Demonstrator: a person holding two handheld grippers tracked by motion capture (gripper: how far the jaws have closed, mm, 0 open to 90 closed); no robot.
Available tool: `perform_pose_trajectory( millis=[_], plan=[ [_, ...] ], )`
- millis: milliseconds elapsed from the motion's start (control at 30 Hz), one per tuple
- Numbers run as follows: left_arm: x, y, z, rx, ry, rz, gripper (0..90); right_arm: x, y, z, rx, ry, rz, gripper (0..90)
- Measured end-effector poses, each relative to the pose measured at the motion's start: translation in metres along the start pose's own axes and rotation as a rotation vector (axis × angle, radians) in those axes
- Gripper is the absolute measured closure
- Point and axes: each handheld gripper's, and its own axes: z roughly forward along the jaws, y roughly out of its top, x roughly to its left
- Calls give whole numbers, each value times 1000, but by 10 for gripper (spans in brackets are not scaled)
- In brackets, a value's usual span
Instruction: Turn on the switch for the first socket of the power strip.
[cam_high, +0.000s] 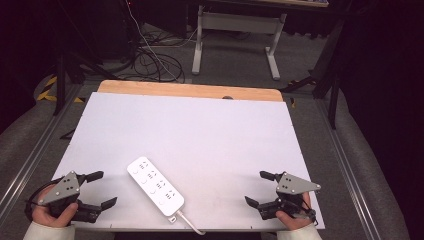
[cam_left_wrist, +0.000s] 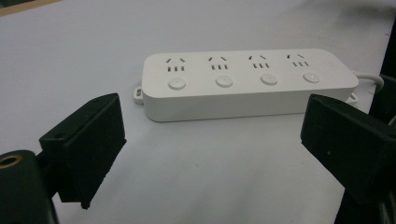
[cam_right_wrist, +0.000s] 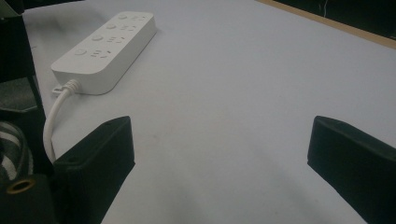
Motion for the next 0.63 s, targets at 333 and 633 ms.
perform_pose_trajectory(
  millis=[333,633],
  plan=[
    [-6,3,0,-4,5,8,73,0,0,1,1,2,2,78],
    [-6,4,-1,-1,11,17,68,1,0,1,-1,3,1,78]
  ],
)
